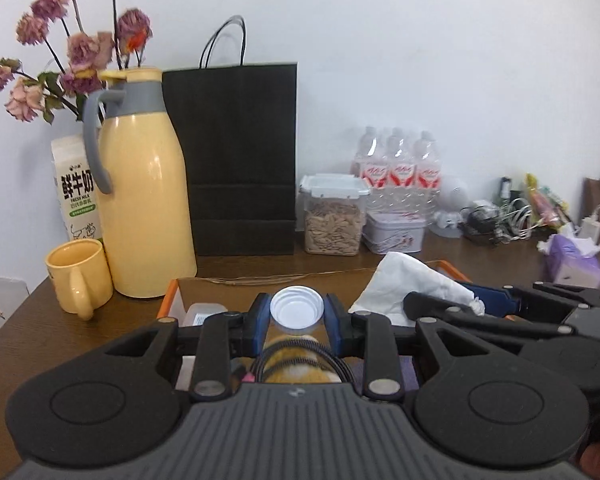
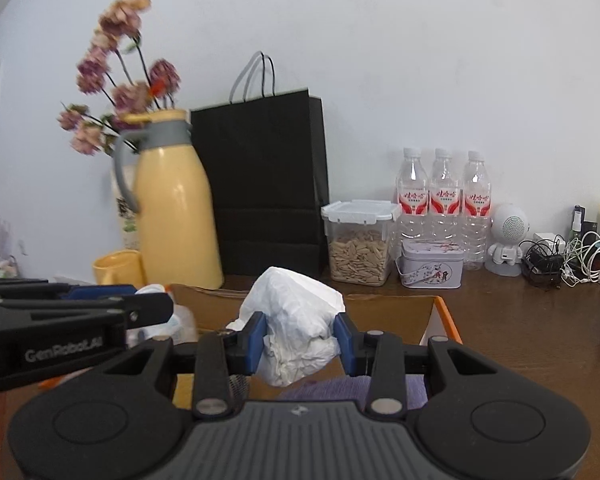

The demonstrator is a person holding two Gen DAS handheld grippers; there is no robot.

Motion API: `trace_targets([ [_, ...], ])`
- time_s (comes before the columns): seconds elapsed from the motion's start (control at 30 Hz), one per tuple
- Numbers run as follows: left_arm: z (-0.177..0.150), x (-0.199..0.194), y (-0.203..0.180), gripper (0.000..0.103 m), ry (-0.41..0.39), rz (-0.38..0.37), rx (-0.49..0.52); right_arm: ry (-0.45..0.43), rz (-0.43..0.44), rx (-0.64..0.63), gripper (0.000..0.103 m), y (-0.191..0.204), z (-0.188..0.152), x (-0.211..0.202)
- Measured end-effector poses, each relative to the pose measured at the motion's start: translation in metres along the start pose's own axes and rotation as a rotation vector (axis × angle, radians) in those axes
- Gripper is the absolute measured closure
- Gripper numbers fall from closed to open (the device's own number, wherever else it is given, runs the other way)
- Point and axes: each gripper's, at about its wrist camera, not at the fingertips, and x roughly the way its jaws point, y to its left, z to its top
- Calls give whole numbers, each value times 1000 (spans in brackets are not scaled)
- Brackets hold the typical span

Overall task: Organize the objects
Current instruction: 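Carry the white bag with the right gripper into the box while the left gripper drops the cap there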

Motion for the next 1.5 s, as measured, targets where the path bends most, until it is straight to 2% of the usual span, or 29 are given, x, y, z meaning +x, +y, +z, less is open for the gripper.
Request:
trace_targets([
  [0.1, 2, 28, 2, 73, 26, 51, -12, 20, -27, 13, 67, -2, -1, 26],
  [0.2, -4, 45, 8, 73, 55, 63, -55, 45, -38, 39, 67, -7, -8, 41],
  [0.37, -10, 48, 7, 73, 70, 45, -34, 90, -33, 39, 66, -9, -19, 49],
  [0.47, -12, 47, 7, 73, 79, 57, -29, 103, -35, 37, 61, -9, -22, 49],
  [0.53, -12, 46, 5, 67, 79, 65, -17, 106, -37, 43, 50, -10, -23, 45],
  [0.6, -12, 43, 4, 46, 68, 69, -9, 103, -40, 49, 46, -11, -23, 42],
  [0.63, -11, 40, 3, 42, 60, 73, -5, 101, -45, 47, 45, -11, -23, 40],
  [0.67, -11, 38, 2, 32, 50, 77, -1, 101, -47, 48, 41, -11, -23, 39],
  [0.7, -10, 36, 1, 22, 41, 81, 2, 99, -48, 50, 30, -12, -23, 38],
  [0.73, -10, 34, 0, 18, 33, 83, 2, 97, -54, 54, 14, -12, -23, 37],
  [0.83, -9, 28, -2, 2, 15, 84, 6, 82, -61, 67, 3, -16, -23, 32],
  [0.87, -9, 26, -2, 0, 6, 86, 5, 79, -58, 74, 0, -17, -22, 31],
  [1.23, -4, 8, 0, 0, -37, 88, -13, 40, -59, 78, 0, -21, -16, 12],
  [1.5, -3, -36, 13, 0, -101, 77, -44, -21, -46, 56, 0, -22, -12, -32],
])
